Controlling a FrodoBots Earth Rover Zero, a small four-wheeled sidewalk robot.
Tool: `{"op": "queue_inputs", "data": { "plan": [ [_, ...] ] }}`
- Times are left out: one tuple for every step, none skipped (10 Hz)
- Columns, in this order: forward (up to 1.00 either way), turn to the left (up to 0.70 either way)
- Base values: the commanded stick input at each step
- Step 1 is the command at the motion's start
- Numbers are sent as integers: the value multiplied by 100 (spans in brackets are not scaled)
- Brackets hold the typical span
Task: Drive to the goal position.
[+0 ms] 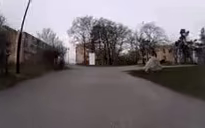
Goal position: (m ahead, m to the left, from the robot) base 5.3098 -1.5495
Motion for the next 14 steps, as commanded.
{"op": "queue_inputs", "data": {
  "plan": [
    [100, 0],
    [100, 0],
    [100, 0],
    [100, 0],
    [100, 0],
    [100, 0],
    [100, 0],
    [100, 0],
    [100, 0],
    [100, 20],
    [100, 38],
    [100, 40],
    [100, 40],
    [100, 40]
  ]
}}
